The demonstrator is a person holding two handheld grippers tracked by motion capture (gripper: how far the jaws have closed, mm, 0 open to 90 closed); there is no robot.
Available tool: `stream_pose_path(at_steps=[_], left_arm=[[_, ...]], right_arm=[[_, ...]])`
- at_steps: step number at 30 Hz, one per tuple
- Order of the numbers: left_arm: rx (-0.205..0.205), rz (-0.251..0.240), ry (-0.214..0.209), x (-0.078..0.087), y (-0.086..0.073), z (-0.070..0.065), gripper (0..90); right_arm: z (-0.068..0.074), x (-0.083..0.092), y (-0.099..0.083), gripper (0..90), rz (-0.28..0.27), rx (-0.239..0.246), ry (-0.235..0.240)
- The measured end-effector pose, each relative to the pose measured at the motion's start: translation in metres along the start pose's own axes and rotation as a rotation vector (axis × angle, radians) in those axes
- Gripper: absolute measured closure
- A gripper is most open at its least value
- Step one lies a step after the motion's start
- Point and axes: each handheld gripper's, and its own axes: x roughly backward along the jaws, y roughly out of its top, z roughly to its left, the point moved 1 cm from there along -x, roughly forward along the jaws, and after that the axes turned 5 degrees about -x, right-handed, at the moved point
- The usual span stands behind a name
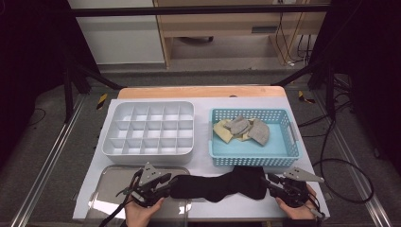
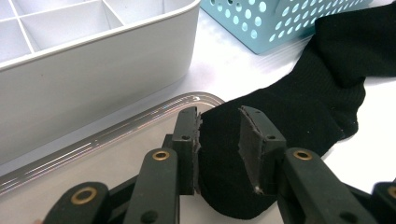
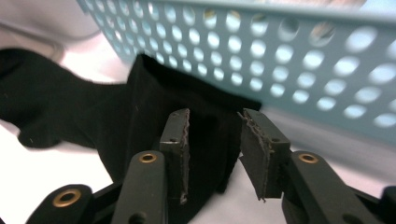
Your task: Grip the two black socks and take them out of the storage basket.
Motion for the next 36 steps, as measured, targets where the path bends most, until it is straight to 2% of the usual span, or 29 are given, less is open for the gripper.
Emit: stream_pose_path(at_steps=[3, 4, 7, 12, 15, 18, 20, 24, 29, 30, 31, 32, 34, 36], left_arm=[[-0.001, 0.002, -0.001, 0.000, 0.000, 0.000, 67.3], [0.000, 0.003, -0.001, 0.000, 0.000, 0.000, 67.3], [-0.001, 0.006, 0.000, -0.001, -0.001, 0.000, 67.3], [-0.002, 0.010, 0.001, -0.002, -0.001, 0.000, 67.4], [0.003, 0.006, 0.004, -0.001, 0.000, 0.001, 67.4], [0.005, 0.001, 0.006, 0.001, 0.000, 0.001, 67.4], [0.006, 0.001, 0.006, 0.001, 0.000, 0.001, 67.4], [0.008, 0.001, 0.012, 0.003, 0.001, 0.002, 67.4], [0.015, -0.010, 0.020, 0.008, 0.002, 0.004, 67.4], [0.016, -0.012, 0.021, 0.009, 0.002, 0.005, 67.4], [0.019, -0.017, 0.022, 0.010, 0.002, 0.006, 67.4], [0.021, -0.019, 0.024, 0.011, 0.002, 0.006, 67.4], [0.021, -0.024, 0.026, 0.014, 0.002, 0.008, 67.4], [0.028, -0.032, 0.028, 0.015, 0.002, 0.009, 67.4]], right_arm=[[0.001, -0.010, -0.006, 72.3, 0.046, -0.009, 0.026], [0.001, -0.010, -0.006, 72.3, 0.046, -0.009, 0.026], [0.001, -0.012, -0.008, 84.7, 0.065, -0.009, 0.039], [-0.001, -0.007, -0.005, 86.8, 0.064, -0.026, 0.059], [0.002, 0.002, 0.000, 86.9, 0.035, -0.022, 0.069], [0.009, 0.016, 0.010, 86.7, -0.021, -0.004, 0.096], [0.019, 0.026, 0.019, 86.6, -0.057, 0.015, 0.137], [0.042, 0.028, 0.033, 86.5, -0.075, 0.071, 0.200], [0.069, 0.005, 0.047, 86.5, -0.039, 0.120, 0.263], [0.077, -0.004, 0.049, 86.5, -0.021, 0.129, 0.279], [0.089, -0.021, 0.050, 86.4, 0.006, 0.142, 0.287], [0.089, -0.021, 0.050, 86.4, 0.006, 0.142, 0.287], [0.099, -0.038, 0.049, 85.5, 0.038, 0.143, 0.299], [0.108, -0.056, 0.048, 84.9, 0.060, 0.154, 0.287]])
